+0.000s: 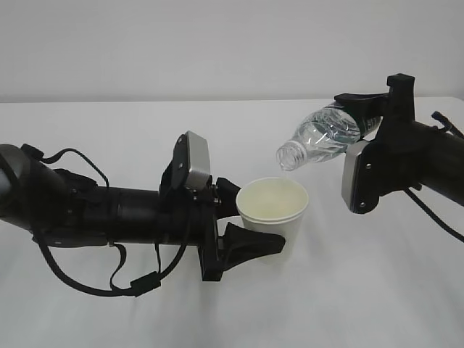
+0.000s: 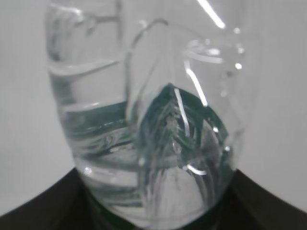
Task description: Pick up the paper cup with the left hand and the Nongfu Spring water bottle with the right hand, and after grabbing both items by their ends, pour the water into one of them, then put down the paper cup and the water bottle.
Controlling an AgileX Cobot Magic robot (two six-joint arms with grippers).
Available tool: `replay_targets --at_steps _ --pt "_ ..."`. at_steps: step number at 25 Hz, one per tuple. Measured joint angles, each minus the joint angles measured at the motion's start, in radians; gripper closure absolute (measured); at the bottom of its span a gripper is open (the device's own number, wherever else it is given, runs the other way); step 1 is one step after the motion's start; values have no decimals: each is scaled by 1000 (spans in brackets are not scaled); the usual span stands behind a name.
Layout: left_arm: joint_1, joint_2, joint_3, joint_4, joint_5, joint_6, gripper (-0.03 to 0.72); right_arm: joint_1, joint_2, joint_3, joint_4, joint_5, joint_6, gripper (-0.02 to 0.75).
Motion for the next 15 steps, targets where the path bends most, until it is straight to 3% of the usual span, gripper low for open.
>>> replay_targets --at_steps 15 --pt "0 0 0 -68 28 17 202 0 0 0 0 -6 -5 289"
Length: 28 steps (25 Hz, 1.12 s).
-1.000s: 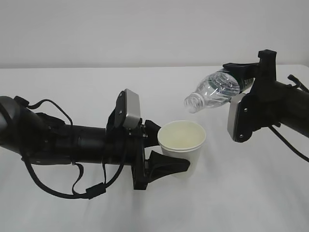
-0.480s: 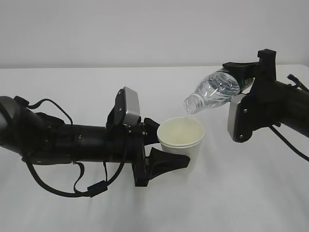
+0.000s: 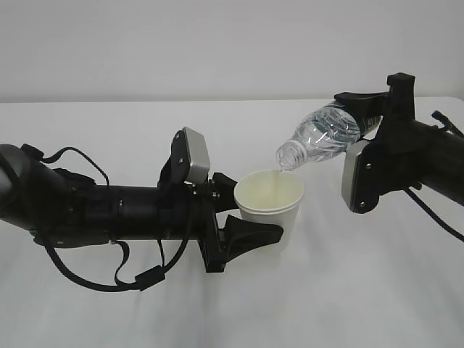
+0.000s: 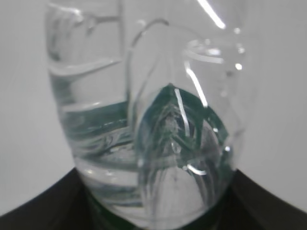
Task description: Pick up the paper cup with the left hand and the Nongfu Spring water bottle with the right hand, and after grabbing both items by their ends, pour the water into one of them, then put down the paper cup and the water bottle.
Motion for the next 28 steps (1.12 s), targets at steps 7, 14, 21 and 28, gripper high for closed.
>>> replay_targets --at_steps 7,14,21,28 --pt "0 0 0 -2 1 3 202 0 0 0 0 0 -1 289" --pt "0 0 0 -2 2 4 202 0 0 0 0 0 -2 289" --pt "0 0 0 -2 2 6 202 0 0 0 0 0 -2 289" --pt "0 0 0 -3 6 6 202 0 0 -2 0 -1 -4 289"
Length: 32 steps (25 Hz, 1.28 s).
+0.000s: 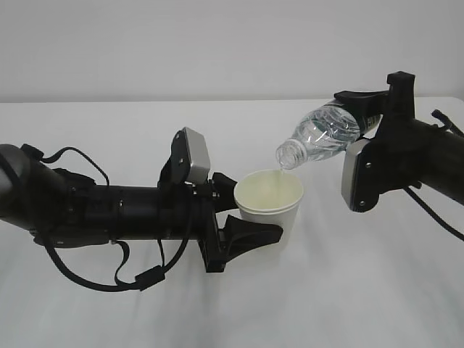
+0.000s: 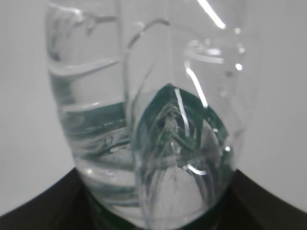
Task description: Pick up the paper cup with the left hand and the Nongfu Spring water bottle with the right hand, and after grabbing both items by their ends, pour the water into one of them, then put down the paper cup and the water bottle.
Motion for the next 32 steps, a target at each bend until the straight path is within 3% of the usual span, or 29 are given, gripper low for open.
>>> replay_targets --at_steps 32 --pt "0 0 0 -2 0 4 202 0 0 0 0 -12 -7 289"
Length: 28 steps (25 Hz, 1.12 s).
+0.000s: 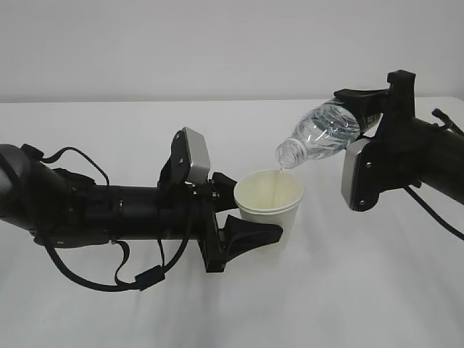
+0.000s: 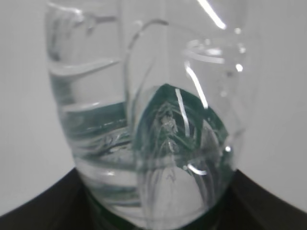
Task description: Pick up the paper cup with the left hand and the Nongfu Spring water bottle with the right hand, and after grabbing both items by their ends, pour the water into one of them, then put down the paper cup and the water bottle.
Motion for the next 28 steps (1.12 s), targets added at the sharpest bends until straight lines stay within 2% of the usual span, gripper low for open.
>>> replay_targets --at_steps 28 --pt "0 0 0 -2 0 0 202 0 0 0 0 -2 -9 290"
